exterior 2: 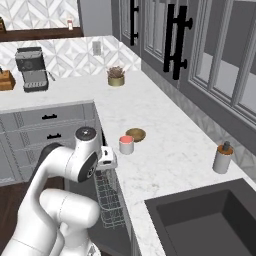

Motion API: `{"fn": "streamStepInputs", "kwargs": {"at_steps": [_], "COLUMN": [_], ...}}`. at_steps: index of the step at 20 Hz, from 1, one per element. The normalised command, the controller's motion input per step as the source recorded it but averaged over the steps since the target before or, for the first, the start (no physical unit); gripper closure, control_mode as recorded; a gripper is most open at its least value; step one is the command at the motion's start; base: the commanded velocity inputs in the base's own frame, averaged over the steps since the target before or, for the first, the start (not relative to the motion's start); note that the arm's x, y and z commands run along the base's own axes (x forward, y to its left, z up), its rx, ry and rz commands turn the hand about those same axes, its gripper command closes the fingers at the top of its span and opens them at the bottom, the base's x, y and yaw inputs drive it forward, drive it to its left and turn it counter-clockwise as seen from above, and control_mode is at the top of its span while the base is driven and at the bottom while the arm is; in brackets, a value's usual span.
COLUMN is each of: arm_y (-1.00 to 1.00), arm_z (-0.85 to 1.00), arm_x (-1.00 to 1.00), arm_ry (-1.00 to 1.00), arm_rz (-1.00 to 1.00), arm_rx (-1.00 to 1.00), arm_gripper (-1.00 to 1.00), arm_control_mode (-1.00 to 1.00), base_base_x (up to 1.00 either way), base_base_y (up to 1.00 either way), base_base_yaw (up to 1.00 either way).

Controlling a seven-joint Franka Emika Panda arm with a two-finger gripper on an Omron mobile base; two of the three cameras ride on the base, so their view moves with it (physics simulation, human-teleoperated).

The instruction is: Pick up the cup and bowl from the counter, place them in the dishwasher, and close the dishwasher door.

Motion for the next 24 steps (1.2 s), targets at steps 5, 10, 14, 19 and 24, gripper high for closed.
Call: {"fn": "streamStepInputs", "kwargs": {"at_steps": [5,10,14,19,24], "arm_y": [0.0,-0.02,-0.24,-0.42,-0.48], "arm_z": [0.0,0.23,0.43,0.18,0.0], "arm_x": [0.2,0.37,0.44,0.33,0.36], "arm_ry": [-0.04,0.0,0.03,0.07,0.02], "arm_rz": [-0.21,-0.29,-0.26,-0.19,-0.13], "arm_rx": [0.0,0.07,0.14,0.13,0.03], "arm_gripper": [-1.0,-1.0,-1.0,-1.0,-1.0], "arm_control_mode": [-1.0,-1.0,-1.0,-1.0,-1.0], "base_base_x": [0.0,0.0,0.0,0.0,0.0], "base_base_y": [0.0,0.0,0.0,0.0,0.0], "base_base_yaw": [0.0,0.0,0.0,0.0,0.0]}}
